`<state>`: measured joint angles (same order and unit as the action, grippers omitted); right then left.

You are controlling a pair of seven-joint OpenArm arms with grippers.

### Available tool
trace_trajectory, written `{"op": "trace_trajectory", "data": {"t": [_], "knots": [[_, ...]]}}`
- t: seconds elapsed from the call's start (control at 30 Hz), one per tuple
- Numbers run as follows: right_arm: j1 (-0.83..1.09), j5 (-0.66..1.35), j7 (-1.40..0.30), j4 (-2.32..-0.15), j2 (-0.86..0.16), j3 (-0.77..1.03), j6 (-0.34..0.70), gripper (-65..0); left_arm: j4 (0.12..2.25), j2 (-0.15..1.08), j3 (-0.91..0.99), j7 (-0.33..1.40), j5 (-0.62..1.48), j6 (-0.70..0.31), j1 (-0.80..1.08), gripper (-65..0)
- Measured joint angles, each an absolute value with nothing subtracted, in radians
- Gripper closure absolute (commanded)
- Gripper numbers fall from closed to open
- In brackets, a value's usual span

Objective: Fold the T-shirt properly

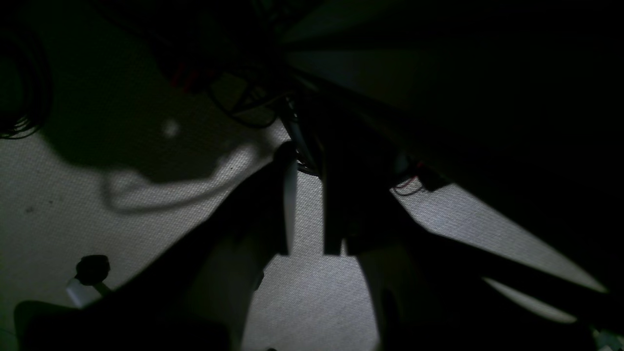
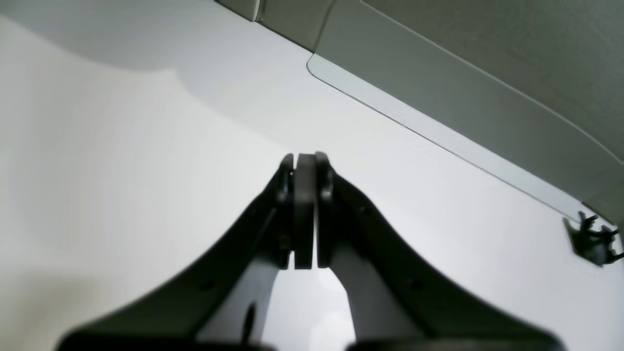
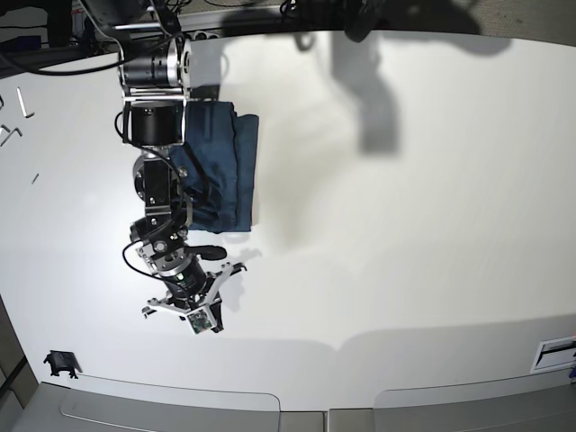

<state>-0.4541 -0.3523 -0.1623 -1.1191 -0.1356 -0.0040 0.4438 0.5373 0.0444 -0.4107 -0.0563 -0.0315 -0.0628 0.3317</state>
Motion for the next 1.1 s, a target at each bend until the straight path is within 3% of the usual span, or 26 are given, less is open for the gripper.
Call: {"op": "trace_trajectory", "data": {"t": [0.13,0.33,0.63,1.1], "knots": [[-0.454,-0.375,-0.157,-1.119,-0.136,-0.004,0.437,0.0,0.537,0.044,-0.411,-0.056,-0.031,-0.063,0.332,-8.1],[-0.454,-0.392,-0.165,-1.119,-0.136,-0.004,0.279,0.0,0.537,0.044,-0.411,-0.056,-0.031,-0.063,0.332,-8.1],[-0.454,-0.475,-0.165,-1.119,-0.136,-0.004,0.261,0.0,0.537,0.044,-0.411,-0.056,-0.031,-0.063,0.332,-8.1],[-0.454,-0.55,-0.238,-1.119,-0.133,-0.005,0.028,0.0,0.537,0.044,-0.411,-0.056,-0.031,-0.063,0.332,-8.1]]}}
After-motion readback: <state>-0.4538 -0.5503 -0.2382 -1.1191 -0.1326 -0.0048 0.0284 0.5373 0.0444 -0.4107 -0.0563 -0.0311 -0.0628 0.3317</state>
